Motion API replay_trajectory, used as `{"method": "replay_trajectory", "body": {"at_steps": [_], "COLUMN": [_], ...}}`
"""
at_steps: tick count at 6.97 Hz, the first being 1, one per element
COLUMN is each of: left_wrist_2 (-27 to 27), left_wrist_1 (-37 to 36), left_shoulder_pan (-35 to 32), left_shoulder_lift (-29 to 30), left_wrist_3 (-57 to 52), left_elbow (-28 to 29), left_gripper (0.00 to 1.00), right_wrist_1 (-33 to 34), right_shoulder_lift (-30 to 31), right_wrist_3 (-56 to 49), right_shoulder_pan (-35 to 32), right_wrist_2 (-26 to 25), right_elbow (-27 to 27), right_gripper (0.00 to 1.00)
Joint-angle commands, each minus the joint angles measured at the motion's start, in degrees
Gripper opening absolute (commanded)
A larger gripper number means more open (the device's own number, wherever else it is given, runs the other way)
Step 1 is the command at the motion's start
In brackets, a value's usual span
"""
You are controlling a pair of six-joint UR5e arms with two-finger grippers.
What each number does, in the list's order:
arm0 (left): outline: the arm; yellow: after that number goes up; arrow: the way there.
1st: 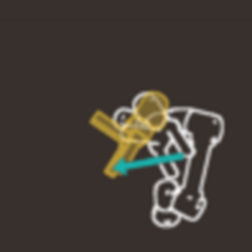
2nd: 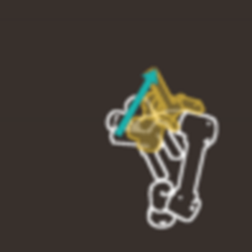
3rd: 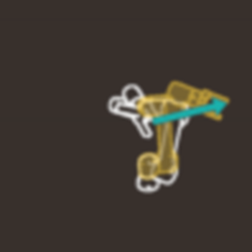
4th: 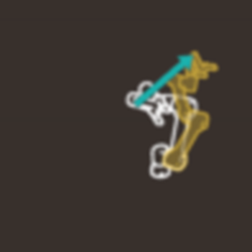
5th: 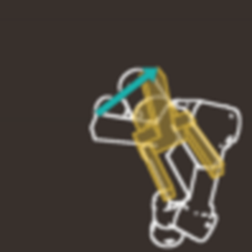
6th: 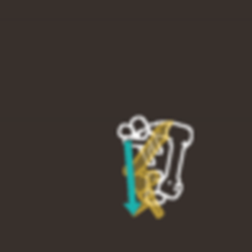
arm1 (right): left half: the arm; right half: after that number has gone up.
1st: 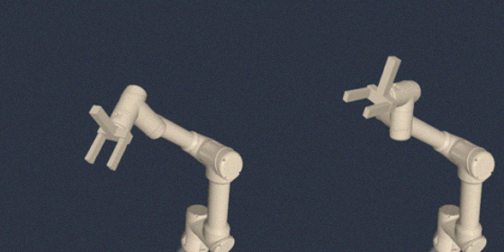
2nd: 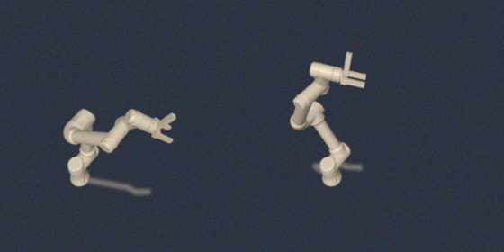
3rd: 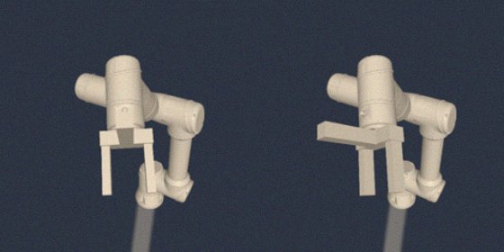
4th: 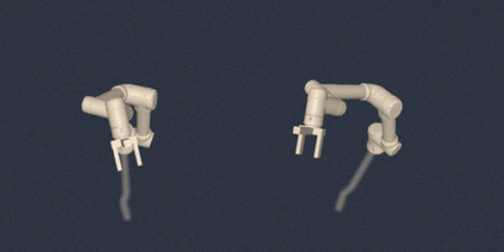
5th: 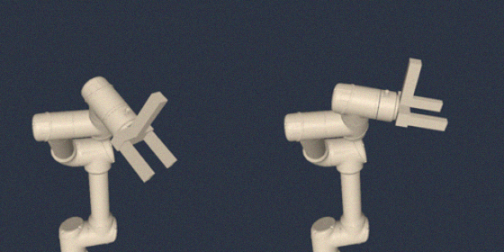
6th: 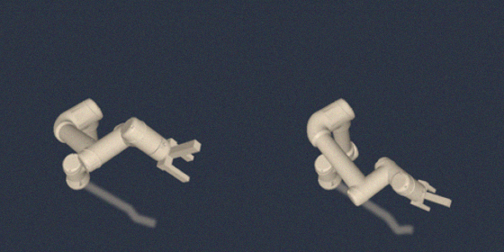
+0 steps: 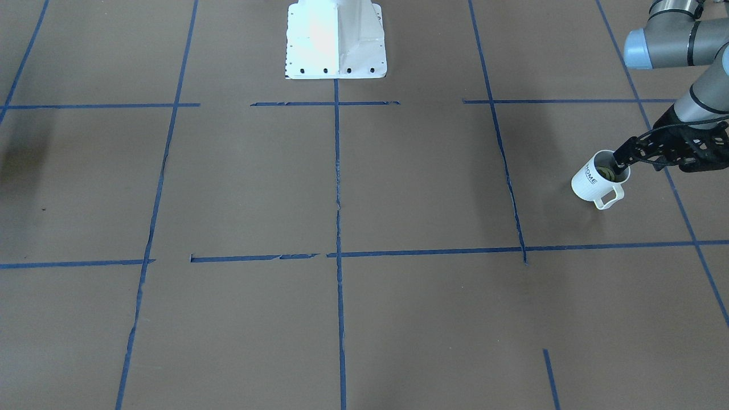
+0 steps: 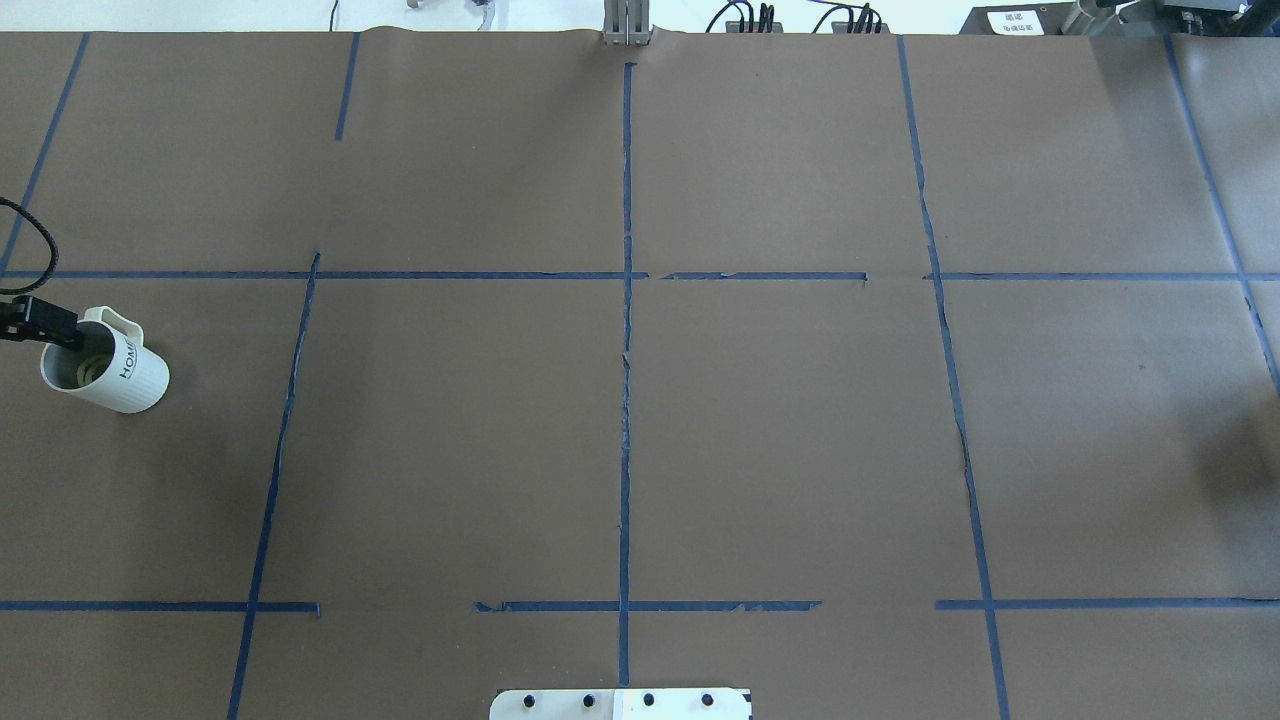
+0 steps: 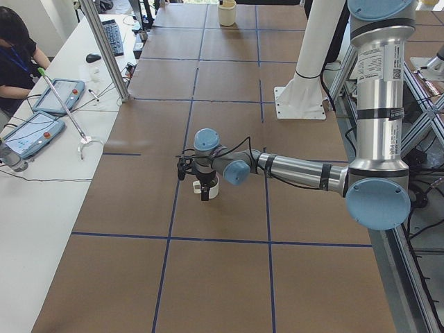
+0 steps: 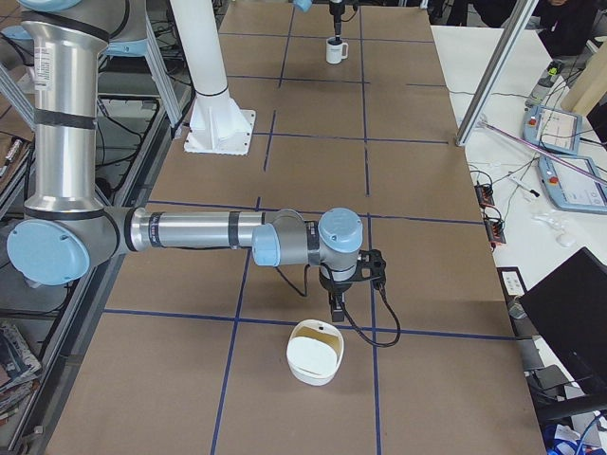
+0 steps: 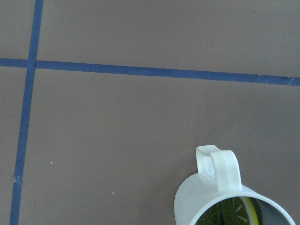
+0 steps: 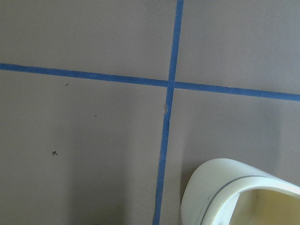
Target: Left arm hands cup to right arm to dump lemon
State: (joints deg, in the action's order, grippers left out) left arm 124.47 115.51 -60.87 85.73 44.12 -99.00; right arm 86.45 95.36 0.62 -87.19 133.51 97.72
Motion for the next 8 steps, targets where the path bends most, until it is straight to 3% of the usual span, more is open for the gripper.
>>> {"method": "replay_trajectory", "body": {"at_steps": [1,2,3,7,8], "left_wrist_2": [0.2,0.3,0.3,0.9,3.6], "left_wrist_1": [-0.1,-0.5,-0.5,-0.5,-1.3], "left_shoulder_pan": [0.5,0.5,0.5,0.9,0.8], "left_shoulder_lift": [0.3,0.3,0.2,-0.4,-0.6], "left_wrist_3": [0.4,0.4,0.3,0.0,-0.1], "left_elbow": [0.2,0.2,0.0,-1.4,-3.1], "left_gripper": [0.89,0.41,0.16,0.0,0.0], "right_wrist_1": [0.0,0.0,0.0,-0.1,-0.7], "right_shoulder_lift": [0.0,0.0,0.0,0.1,-0.1], "right_wrist_3": [0.0,0.0,0.0,-0.2,-0.1], "right_shoulder_pan": [0.0,0.0,0.0,0.0,0.1], "right_wrist_2": [0.0,0.0,0.0,0.0,0.1], "right_elbow": [-0.1,0.0,0.0,0.2,0.2], "right_gripper": [1.0,1.0,1.0,1.0,1.0]}}
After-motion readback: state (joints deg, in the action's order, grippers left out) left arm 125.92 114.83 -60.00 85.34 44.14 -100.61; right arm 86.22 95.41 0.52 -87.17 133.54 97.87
